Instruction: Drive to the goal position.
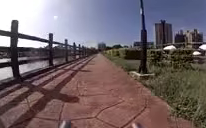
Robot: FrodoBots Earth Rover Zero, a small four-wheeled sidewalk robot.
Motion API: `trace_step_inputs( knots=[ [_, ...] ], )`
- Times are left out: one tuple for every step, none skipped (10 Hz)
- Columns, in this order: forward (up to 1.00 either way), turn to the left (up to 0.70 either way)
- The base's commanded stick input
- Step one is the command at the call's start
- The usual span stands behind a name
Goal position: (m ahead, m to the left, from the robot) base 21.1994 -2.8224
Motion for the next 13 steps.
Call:
trace_step_inputs(
  knots=[
    [0.50, 0.00],
    [0.50, 0.00],
    [0.50, 0.00],
    [0.50, 0.05],
    [0.50, 0.00],
    [0.50, 0.00],
    [0.50, 0.00],
    [0.50, 0.00],
    [0.50, 0.00],
    [0.50, 0.00],
    [0.50, 0.00],
    [0.50, 0.00],
    [0.50, 0.00]
  ],
)
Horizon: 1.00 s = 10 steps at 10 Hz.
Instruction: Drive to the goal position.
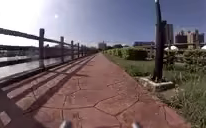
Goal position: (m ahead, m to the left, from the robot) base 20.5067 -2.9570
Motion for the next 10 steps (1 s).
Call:
trace_step_inputs(
  knots=[
    [0.50, 0.00],
    [0.50, 0.00],
    [0.50, 0.00],
    [0.50, 0.00],
    [0.50, 0.08],
    [0.50, 0.04],
    [0.50, 0.09],
    [0.50, 0.08],
    [0.50, 0.00],
    [0.50, 0.09]
  ],
)
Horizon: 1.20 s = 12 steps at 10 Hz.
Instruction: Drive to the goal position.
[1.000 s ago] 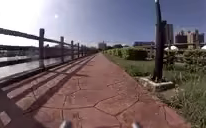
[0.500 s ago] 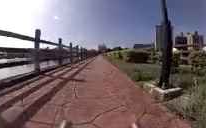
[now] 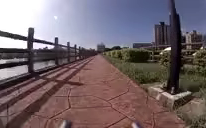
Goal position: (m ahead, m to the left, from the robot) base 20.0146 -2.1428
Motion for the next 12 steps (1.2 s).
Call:
trace_step_inputs(
  knots=[
    [0.50, 0.00],
    [0.50, 0.00],
    [0.50, 0.00],
    [0.50, 0.10],
    [0.50, 0.10],
    [0.50, 0.02],
    [0.50, 0.01],
    [0.50, 0.04],
    [0.50, 0.12],
    [0.50, 0.50],
    [0.50, 0.28],
    [0.50, 0.05]
  ],
)
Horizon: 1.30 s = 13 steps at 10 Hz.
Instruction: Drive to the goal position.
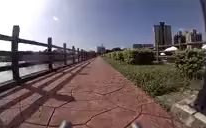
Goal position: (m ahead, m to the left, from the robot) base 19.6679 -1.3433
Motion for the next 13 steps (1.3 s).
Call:
trace_step_inputs(
  knots=[
    [0.50, 0.00],
    [0.50, 0.00],
    [0.50, 0.00],
    [0.50, 0.00],
    [0.50, 0.00],
    [0.50, 0.00],
    [0.50, 0.00],
    [0.50, 0.00],
    [0.50, 0.00],
    [0.50, 0.00],
    [0.50, 0.08],
    [0.50, 0.10],
    [0.50, 0.04]
  ],
)
